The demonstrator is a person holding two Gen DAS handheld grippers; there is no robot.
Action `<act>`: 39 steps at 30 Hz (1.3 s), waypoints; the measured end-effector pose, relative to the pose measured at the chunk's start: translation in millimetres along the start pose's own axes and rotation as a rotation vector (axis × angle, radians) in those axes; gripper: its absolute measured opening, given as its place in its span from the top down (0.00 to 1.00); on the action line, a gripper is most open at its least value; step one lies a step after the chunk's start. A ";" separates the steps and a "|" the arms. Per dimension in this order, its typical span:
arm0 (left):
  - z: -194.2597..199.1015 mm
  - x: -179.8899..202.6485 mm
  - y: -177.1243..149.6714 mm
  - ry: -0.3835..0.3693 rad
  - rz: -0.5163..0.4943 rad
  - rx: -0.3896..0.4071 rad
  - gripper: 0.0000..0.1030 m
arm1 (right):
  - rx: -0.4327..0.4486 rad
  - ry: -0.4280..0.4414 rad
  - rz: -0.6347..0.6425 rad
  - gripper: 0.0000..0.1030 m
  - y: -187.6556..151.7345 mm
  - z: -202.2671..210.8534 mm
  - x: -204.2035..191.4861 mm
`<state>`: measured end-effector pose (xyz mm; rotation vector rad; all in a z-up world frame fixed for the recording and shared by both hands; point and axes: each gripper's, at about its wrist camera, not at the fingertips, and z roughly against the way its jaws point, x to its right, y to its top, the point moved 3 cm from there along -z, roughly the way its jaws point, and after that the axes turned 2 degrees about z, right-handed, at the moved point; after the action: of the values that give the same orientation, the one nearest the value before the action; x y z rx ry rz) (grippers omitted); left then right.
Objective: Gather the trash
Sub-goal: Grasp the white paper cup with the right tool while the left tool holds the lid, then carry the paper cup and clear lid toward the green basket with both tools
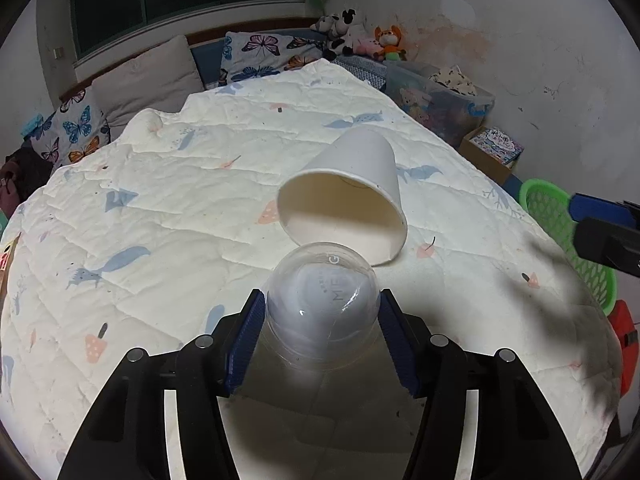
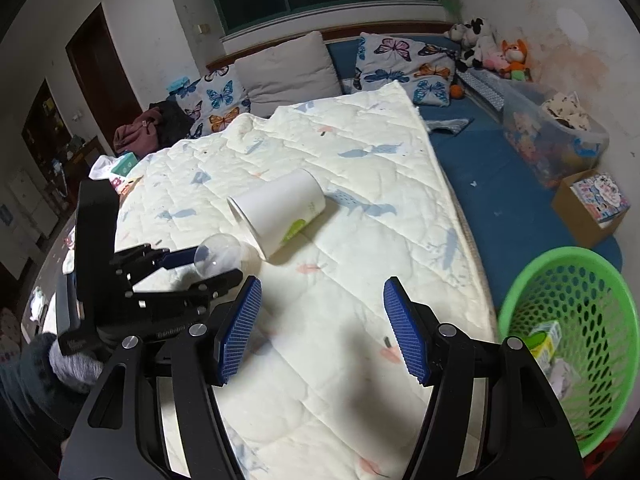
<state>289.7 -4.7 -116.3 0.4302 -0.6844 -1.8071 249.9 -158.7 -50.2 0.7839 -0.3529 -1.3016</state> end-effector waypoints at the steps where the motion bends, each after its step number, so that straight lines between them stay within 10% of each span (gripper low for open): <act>1: 3.0 -1.2 -0.3 -0.005 0.006 0.003 0.46 | -0.004 0.007 -0.002 0.38 2.7 -1.9 -2.0; 18: 75.0 -35.5 -14.8 0.035 0.062 0.079 0.46 | -0.120 0.107 -0.239 0.38 61.0 -72.2 -9.1; 39: 96.5 -58.9 -33.9 0.032 0.105 0.088 0.46 | -0.232 0.267 -0.619 0.32 54.6 -144.7 10.1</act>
<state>227.1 81.9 -66.3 0.4721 -0.7527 -1.6722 384.7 -119.2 -115.7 0.8887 0.2780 -1.7455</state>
